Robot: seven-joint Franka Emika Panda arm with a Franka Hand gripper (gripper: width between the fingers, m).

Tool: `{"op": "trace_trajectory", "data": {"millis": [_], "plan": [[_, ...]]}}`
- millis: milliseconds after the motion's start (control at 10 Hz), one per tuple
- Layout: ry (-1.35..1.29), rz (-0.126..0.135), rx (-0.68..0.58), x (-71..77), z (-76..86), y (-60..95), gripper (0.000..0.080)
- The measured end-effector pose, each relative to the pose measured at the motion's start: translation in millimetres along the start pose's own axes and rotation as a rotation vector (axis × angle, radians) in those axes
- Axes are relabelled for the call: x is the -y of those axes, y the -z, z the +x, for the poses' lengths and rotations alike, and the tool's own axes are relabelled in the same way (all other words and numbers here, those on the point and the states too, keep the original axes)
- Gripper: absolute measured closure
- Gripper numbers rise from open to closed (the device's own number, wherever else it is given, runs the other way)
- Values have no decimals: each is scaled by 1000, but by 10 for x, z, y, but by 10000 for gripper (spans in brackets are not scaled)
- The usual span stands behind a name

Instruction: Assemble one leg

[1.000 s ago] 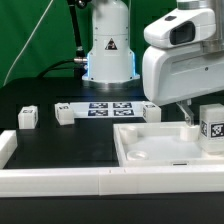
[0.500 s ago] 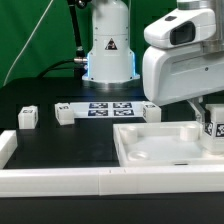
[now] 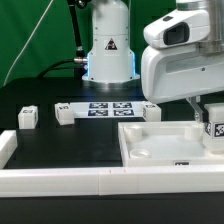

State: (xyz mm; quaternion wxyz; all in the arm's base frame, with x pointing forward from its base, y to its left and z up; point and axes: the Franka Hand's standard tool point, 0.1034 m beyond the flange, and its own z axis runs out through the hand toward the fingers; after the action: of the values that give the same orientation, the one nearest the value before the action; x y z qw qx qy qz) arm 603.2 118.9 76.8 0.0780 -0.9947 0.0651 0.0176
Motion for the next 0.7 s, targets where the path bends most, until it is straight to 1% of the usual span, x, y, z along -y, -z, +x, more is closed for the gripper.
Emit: {"op": "trace_trajectory", "data": {"millis": [300, 500, 600, 700], "plan": [[-396, 18, -32, 26, 8, -19, 496], [-684, 27, -46, 123, -18, -46, 496], [-870, 21, -47, 168, -32, -52, 496], [-920, 24, -47, 132, -20, -55, 497]]}}
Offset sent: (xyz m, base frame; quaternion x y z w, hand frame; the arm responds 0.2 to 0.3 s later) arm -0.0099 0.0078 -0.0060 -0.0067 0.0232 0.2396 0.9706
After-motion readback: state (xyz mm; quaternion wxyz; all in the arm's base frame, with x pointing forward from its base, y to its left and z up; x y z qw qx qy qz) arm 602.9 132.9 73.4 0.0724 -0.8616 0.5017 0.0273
